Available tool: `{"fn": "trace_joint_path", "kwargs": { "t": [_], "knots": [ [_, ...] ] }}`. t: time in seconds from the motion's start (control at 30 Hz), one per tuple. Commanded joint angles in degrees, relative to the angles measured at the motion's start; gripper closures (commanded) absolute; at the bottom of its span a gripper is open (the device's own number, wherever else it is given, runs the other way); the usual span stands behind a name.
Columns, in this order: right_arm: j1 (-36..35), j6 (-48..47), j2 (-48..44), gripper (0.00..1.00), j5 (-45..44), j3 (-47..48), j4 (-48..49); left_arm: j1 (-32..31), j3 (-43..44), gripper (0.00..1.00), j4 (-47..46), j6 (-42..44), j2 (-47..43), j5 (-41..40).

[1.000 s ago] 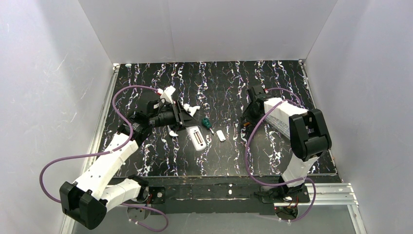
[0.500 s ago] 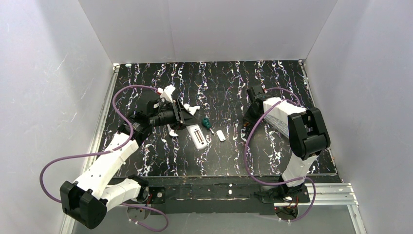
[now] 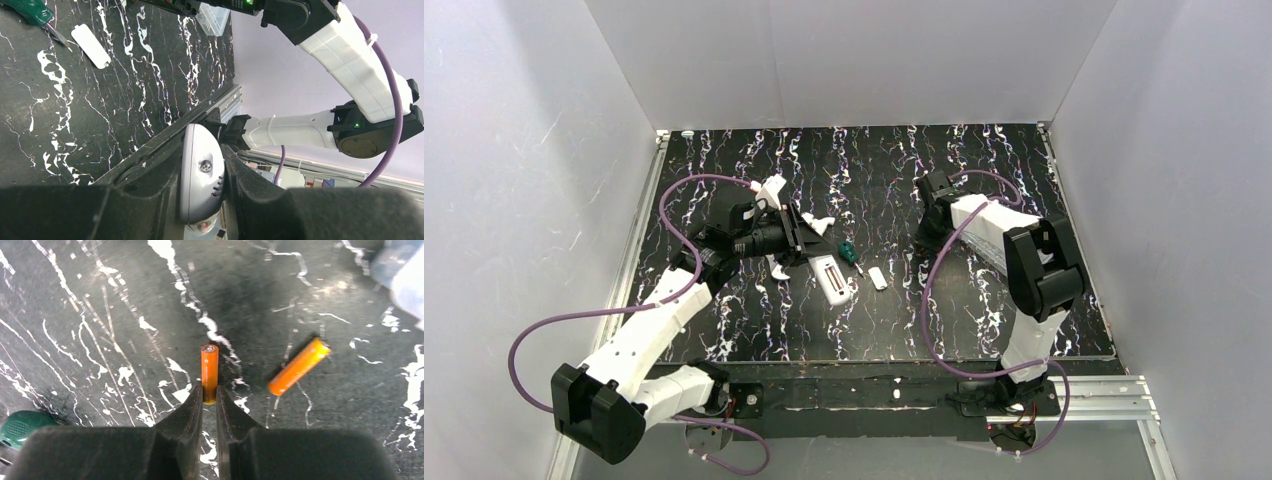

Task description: Load the batteries into the remote control

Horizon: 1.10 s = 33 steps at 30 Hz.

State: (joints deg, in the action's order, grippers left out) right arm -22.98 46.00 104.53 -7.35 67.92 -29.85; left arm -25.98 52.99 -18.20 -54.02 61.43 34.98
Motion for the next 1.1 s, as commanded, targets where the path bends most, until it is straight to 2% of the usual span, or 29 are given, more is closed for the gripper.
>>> {"fn": "trace_joint_path", "kwargs": {
  "t": [0.0,0.37,0.6,0.8,0.93,1.07],
  "knots": [
    [-3.4,-5.0,1.8,0.85,-3.9,4.4,-3.8,0.3,2.3,1.00,-1.3,0.0,-0.3,2.4],
    [-6.6,-6.8,6.5,0.85,-6.7,8.2,-7.2,0.3,2.6,1.00,-0.7,0.4,-0.3,2.3],
    [-7.0,-7.0,7.6,0.74,-6.9,8.9,-8.0,0.3,2.5,1.00,-0.8,0.5,-0.3,2.3],
    [-7.2,-7.4,8.3,0.69,-7.1,9.3,-8.6,0.3,2.4,1.00,-0.6,0.7,-0.4,2.3],
    [-7.2,-7.2,8.5,0.74,-6.4,9.1,-8.2,0.3,2.4,1.00,0.0,1.0,-0.6,2.0],
    [-7.2,-7.2,8.2,0.89,-6.2,9.1,-8.1,0.3,2.2,1.00,0.1,1.1,-0.9,1.8]
  ]
}}
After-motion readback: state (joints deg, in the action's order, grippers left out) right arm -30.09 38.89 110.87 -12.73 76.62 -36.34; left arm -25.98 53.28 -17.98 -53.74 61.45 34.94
